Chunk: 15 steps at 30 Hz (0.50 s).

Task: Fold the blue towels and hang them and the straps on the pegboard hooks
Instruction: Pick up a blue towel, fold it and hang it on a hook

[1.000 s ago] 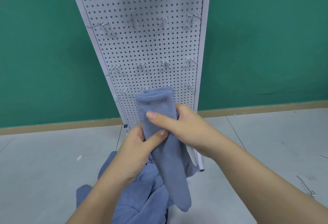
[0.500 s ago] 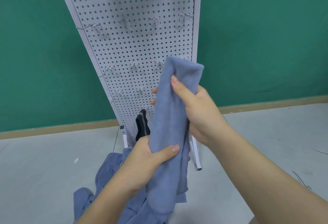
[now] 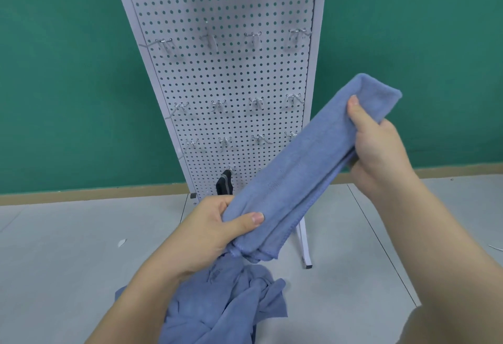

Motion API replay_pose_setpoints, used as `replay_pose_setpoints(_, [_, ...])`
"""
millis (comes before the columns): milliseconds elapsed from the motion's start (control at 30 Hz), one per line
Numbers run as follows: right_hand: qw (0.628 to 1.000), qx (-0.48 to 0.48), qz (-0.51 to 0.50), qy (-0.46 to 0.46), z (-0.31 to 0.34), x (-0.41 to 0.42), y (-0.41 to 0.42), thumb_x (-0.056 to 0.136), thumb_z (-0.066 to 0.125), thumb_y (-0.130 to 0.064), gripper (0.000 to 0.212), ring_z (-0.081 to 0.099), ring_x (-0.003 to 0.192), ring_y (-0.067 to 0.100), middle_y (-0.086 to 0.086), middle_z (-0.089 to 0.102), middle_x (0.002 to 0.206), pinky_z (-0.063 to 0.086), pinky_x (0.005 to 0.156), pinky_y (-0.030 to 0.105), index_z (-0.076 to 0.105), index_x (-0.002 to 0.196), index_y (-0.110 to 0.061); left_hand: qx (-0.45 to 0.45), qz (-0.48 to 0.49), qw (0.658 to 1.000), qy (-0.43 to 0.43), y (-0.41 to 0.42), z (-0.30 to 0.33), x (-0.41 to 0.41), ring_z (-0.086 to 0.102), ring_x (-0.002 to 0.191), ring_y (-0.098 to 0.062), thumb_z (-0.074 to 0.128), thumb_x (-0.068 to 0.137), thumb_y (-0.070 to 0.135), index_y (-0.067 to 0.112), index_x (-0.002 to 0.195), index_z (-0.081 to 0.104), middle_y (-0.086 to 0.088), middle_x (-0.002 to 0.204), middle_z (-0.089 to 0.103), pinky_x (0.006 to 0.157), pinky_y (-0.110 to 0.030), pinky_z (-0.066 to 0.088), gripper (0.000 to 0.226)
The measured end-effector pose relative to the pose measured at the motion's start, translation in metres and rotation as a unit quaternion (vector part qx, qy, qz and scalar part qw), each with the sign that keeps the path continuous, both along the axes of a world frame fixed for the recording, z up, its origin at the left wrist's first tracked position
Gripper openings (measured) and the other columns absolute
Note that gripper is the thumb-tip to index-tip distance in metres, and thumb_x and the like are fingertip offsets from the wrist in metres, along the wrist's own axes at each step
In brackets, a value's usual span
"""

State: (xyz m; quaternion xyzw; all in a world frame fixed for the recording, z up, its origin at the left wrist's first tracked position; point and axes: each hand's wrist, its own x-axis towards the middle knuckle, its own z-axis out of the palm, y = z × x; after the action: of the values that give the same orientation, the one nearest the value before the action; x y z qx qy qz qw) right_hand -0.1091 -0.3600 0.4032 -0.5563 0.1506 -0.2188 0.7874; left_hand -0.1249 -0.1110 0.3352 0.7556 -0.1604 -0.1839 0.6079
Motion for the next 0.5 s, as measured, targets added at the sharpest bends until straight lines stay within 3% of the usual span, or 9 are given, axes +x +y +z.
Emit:
replay_pose_setpoints(100, [1.0, -0.008, -0.004, 0.016, -0.002, -0.002, 0.006, 0.101, 0.065, -0.038, 0.021, 0.075, 0.103, 0.015, -0.004, 0.079, 0.102, 0.061, 0.086, 0.032, 0.069, 0.106, -0.019, 0.025, 0.032, 0.999, -0.03, 0.01, -0.003, 0.006, 0.067, 0.073, -0.021, 0.074, 0.085, 0.037, -0.006, 0.098, 0.068, -0.019, 0.087, 0.076, 0.07, -0.038, 0.048, 0.045])
replay_pose_setpoints(200, [0.999, -0.002, 0.02, 0.051, -0.009, -0.008, 0.029, 0.101, 0.064, -0.037, 0.017, 0.074, 0.101, 0.014, -0.005, 0.078, 0.102, 0.058, 0.088, 0.036, 0.068, 0.105, -0.021, 0.08, 0.09, 0.989, -0.083, 0.016, -0.009, 0.011, 0.067, 0.084, -0.005, 0.079, 0.089, 0.028, 0.017, 0.1, 0.072, 0.007, 0.094, 0.074, 0.083, -0.03, 0.055, 0.018])
replay_pose_setpoints(300, [0.991, -0.057, 0.101, 0.073, -0.02, -0.019, 0.063, 0.099, 0.066, -0.029, 0.014, 0.073, 0.097, 0.02, 0.004, 0.078, 0.102, 0.054, 0.084, 0.04, 0.07, 0.105, -0.017, 0.023, 0.123, 0.99, -0.061, 0.016, -0.011, 0.015, 0.064, 0.115, -0.001, 0.085, 0.08, 0.037, 0.033, 0.124, 0.061, 0.011, 0.124, 0.068, 0.105, -0.025, 0.05, 0.05])
replay_pose_setpoints(367, [0.976, -0.12, 0.163, 0.073, -0.026, -0.028, 0.084, 0.097, 0.069, -0.026, 0.014, 0.073, 0.091, 0.019, 0.012, 0.079, 0.098, 0.055, 0.081, 0.041, 0.073, 0.102, -0.014, -0.044, 0.101, 0.994, -0.028, 0.016, -0.008, 0.014, 0.065, 0.12, -0.006, 0.082, 0.079, 0.042, 0.029, 0.131, 0.06, 0.007, 0.128, 0.069, 0.105, -0.03, 0.051, 0.058])
replay_pose_setpoints(500, [0.964, -0.158, 0.205, 0.06, -0.03, -0.04, 0.106, 0.093, 0.072, -0.028, 0.018, 0.077, 0.085, 0.023, 0.012, 0.079, 0.088, 0.059, 0.075, 0.041, 0.075, 0.096, -0.01, -0.141, 0.066, 0.988, -0.001, 0.01, -0.002, 0.003, 0.07, 0.116, -0.017, 0.067, 0.091, 0.027, 0.011, 0.128, 0.062, -0.003, 0.12, 0.075, 0.099, -0.033, 0.055, 0.04])
